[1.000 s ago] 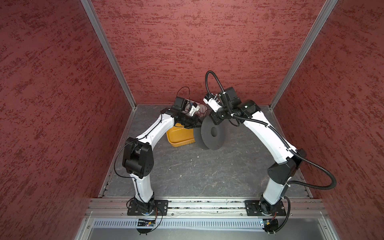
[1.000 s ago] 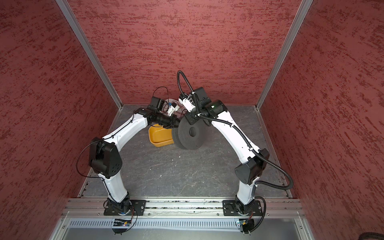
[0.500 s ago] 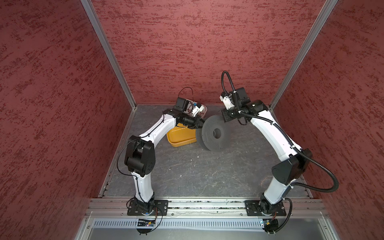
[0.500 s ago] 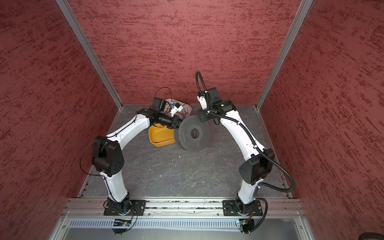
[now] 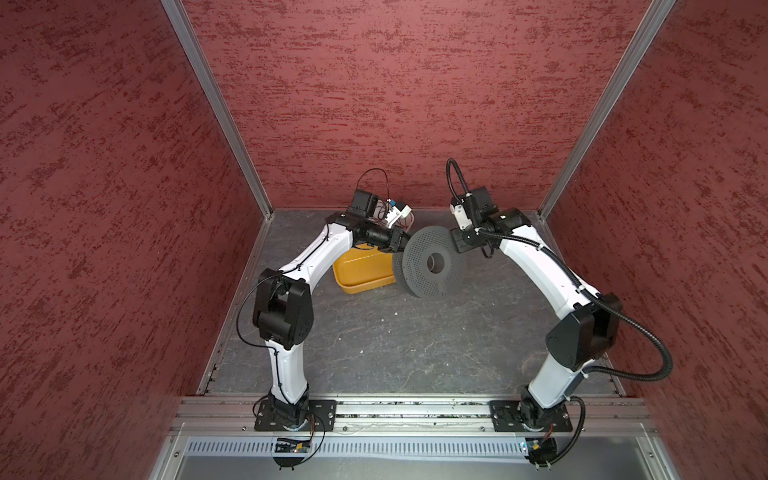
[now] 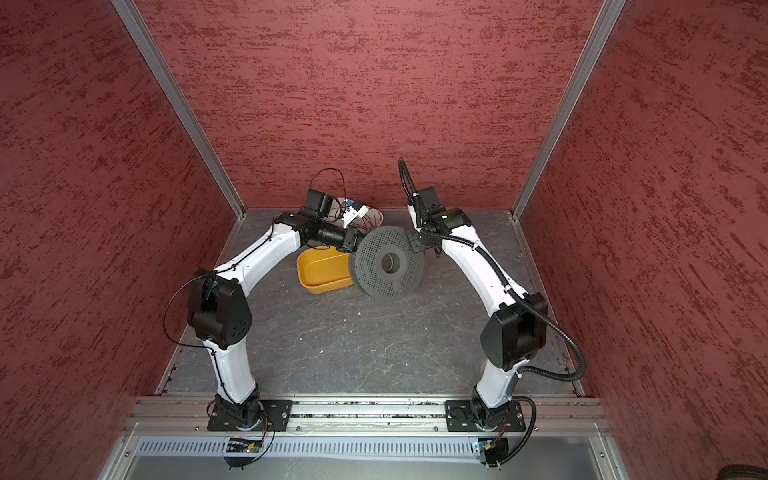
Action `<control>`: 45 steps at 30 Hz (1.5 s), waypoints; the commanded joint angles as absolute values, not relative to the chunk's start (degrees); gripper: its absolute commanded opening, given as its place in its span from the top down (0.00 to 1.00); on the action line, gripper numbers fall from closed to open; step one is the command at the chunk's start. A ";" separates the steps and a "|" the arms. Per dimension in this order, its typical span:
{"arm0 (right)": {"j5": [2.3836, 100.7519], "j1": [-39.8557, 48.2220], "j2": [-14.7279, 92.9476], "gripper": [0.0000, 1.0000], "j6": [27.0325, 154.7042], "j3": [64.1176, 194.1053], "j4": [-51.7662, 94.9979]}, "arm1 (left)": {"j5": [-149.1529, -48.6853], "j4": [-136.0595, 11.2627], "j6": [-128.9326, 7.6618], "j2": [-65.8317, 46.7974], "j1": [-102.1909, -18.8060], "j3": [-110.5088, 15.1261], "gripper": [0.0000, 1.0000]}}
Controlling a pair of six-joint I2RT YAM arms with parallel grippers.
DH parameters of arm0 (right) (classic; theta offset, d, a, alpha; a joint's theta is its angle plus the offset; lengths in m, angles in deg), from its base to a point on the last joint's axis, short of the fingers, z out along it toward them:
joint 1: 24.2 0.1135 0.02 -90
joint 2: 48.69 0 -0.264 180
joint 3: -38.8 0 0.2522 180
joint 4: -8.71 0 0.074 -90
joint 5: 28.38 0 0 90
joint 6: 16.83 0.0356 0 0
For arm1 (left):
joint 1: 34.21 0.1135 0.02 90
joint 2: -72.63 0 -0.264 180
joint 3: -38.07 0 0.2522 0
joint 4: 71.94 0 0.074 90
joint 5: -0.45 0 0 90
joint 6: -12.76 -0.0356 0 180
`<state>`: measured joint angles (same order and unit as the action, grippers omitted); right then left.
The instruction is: Wrap the cables
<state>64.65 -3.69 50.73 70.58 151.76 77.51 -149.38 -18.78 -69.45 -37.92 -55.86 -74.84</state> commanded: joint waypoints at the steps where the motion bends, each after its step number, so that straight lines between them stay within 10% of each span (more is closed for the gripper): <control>1: 53.21 -7.98 47.55 0.98 70.69 150.54 72.76 | -158.43 -20.90 -68.70 -39.22 -53.70 -76.93 1.00; 20: 19.68 -19.39 42.26 1.00 92.58 125.59 47.36 | -164.50 -65.12 -30.30 -50.90 -53.19 -73.84 1.00; 45: 17.96 -26.84 49.19 1.00 98.96 110.55 28.84 | -154.44 -66.36 -22.22 -71.09 -56.26 -85.69 1.00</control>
<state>19.36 -25.83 48.52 98.10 111.28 34.24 -158.52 -65.88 -22.61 -70.26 -57.24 -83.76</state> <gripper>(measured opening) 0.054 0.085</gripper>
